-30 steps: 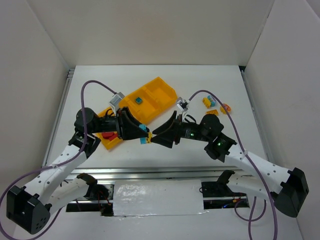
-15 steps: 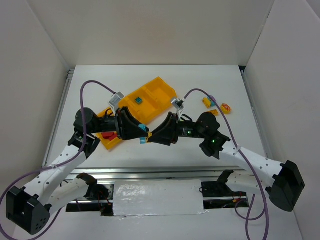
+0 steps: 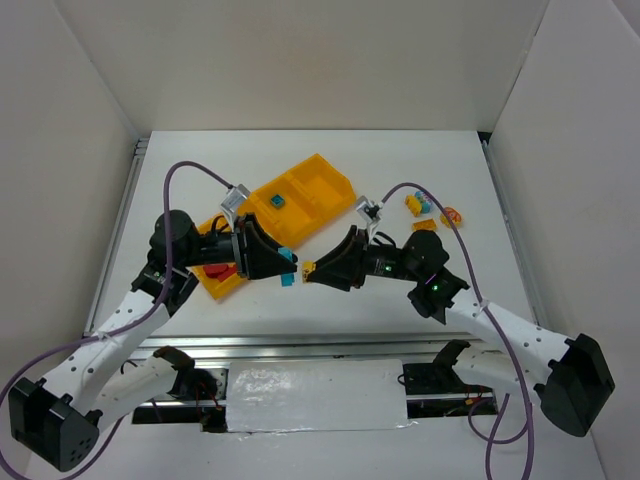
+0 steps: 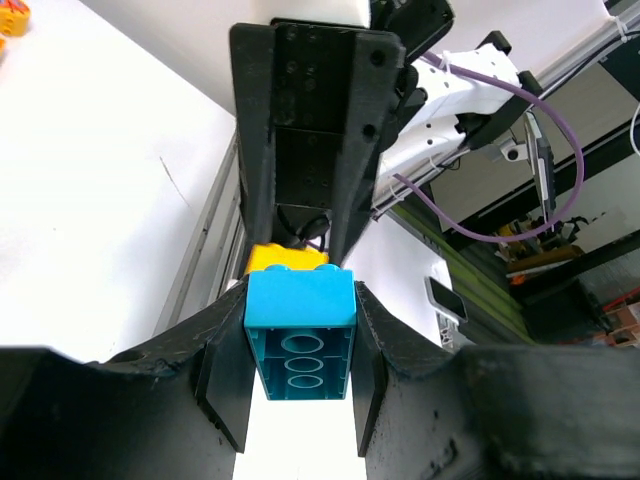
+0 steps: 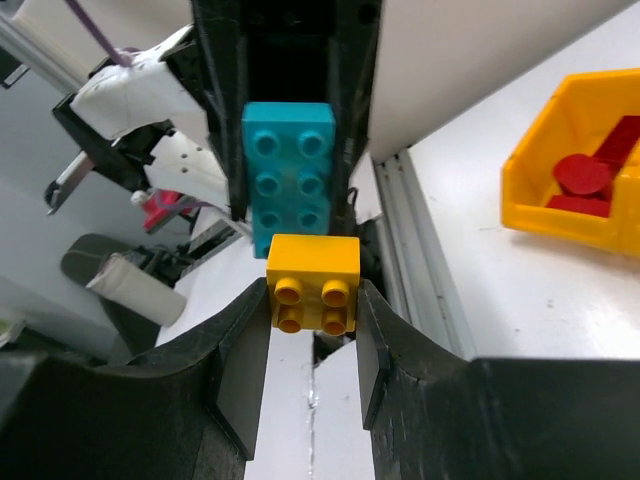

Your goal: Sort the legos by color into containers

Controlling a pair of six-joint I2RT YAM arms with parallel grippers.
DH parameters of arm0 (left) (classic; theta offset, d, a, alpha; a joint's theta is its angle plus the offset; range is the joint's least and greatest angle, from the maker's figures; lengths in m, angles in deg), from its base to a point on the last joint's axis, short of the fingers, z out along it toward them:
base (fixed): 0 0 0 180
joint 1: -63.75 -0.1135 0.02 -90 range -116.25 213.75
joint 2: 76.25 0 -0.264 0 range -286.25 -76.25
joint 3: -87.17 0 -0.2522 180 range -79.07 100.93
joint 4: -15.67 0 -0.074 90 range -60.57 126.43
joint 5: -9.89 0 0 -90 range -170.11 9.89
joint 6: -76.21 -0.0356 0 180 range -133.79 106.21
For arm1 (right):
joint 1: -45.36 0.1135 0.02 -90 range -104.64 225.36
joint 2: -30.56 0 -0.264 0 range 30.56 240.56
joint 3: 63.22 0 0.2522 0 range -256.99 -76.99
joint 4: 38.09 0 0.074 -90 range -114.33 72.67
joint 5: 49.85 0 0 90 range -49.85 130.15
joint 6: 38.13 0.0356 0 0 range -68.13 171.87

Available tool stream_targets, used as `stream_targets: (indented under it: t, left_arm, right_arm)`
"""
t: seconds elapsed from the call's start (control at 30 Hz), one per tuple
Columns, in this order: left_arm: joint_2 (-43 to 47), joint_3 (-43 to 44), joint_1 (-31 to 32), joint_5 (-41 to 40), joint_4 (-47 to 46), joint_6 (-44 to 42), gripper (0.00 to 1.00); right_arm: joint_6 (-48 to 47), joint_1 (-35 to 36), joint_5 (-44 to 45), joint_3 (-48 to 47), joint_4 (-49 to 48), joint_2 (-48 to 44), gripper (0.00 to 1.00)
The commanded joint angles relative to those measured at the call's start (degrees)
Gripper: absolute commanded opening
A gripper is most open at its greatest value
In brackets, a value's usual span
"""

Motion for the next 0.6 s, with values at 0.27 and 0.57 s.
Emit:
stream_targets:
  t: [0.27,0.57]
  left_arm:
    - [0.5,5.4,-1.2,-5.7,11.8,-9.2,0.00]
    - [2.9,7.1,-1.3,-15.8,23.3,-12.2,0.00]
  right_arm:
    - [-5.6,-8.9,20.4,-9.1,20.7,5.7,0.00]
    - [-5.7,-14.8,39.7,-39.9,39.2,36.8,0.00]
